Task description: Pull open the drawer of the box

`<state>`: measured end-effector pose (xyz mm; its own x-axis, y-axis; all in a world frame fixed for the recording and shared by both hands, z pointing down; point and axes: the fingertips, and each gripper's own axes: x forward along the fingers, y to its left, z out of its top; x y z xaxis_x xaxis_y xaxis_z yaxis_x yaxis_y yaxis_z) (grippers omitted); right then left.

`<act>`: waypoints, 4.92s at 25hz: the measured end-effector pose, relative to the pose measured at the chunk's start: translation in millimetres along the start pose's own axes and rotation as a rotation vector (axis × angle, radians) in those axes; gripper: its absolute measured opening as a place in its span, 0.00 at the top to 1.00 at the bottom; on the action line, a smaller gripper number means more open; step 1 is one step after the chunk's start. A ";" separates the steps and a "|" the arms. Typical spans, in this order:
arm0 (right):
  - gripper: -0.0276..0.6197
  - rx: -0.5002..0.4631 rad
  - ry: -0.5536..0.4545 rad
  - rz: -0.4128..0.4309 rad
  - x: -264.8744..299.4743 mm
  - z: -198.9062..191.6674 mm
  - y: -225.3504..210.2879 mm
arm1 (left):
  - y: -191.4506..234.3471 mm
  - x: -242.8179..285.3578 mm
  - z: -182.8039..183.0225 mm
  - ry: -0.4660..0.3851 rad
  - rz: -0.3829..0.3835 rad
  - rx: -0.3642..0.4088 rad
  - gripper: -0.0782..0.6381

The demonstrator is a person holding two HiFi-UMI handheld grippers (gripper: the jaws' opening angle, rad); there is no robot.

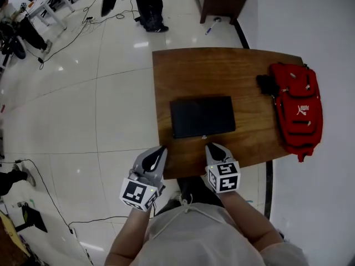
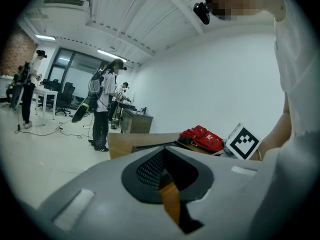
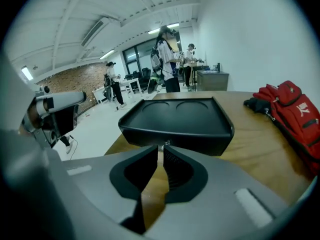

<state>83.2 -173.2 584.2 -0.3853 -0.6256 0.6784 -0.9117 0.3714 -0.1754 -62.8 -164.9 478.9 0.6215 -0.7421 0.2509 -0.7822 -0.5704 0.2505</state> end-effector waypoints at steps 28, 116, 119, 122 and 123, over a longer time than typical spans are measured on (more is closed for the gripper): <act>0.85 0.128 0.155 -0.035 52.8 -17.3 -12.2 | 19.1 29.4 -24.5 0.069 -0.026 -0.077 0.89; 0.95 -0.283 -0.585 0.018 -293.4 -11.4 136.5 | -178.6 -208.3 33.8 -0.250 -0.030 0.032 0.89; 0.95 -0.308 -0.586 0.031 -296.8 -10.5 130.5 | -179.7 -205.4 42.2 -0.266 0.005 0.047 0.89; 0.95 -0.322 -0.592 0.057 -306.5 -7.9 123.4 | -190.6 -201.2 48.4 -0.283 0.026 0.057 0.89; 0.95 -0.327 -0.594 0.068 -310.2 -7.8 122.2 | -195.8 -200.5 48.3 -0.286 0.028 0.066 0.89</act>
<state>92.4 71.5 357.9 -0.5381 -0.8295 0.1497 -0.8290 0.5530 0.0839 -36.3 78.6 334.4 0.5693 -0.8219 -0.0190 -0.8060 -0.5626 0.1839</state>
